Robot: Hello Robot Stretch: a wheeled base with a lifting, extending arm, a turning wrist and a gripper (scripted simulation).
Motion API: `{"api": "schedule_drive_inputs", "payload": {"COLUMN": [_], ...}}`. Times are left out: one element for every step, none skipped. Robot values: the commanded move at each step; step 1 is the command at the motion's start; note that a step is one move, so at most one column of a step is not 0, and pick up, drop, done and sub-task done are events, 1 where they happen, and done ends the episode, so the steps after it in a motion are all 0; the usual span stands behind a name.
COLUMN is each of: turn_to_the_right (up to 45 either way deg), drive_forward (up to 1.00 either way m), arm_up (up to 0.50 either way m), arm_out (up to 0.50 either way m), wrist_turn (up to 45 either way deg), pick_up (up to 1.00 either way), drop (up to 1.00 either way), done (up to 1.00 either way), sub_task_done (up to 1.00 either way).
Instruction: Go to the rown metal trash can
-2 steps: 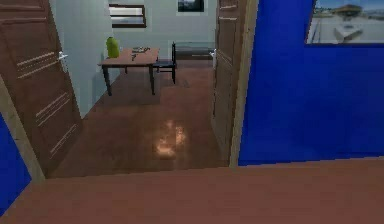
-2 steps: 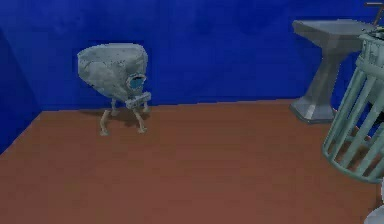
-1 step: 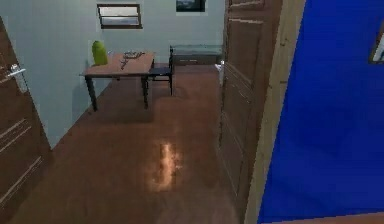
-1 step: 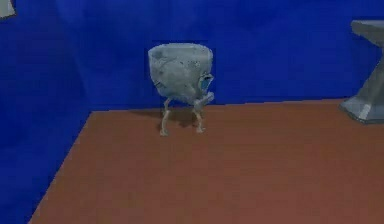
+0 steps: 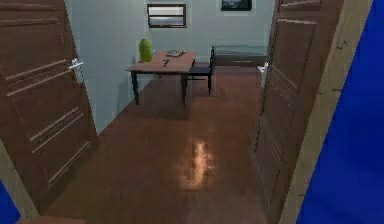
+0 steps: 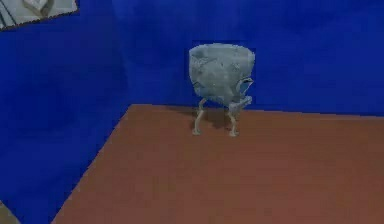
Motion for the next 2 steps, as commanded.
{"api": "schedule_drive_inputs", "payload": {"turn_to_the_right": [0.0, 3.0], "drive_forward": [0.55, 0.0], "arm_up": [0.0, 0.0], "arm_out": [0.0, 0.0], "wrist_turn": [0.0, 0.0], "pick_up": [0.0, 0.0], "drop": [0.0, 0.0], "done": [0.0, 0.0], "sub_task_done": [0.0, 0.0]}}
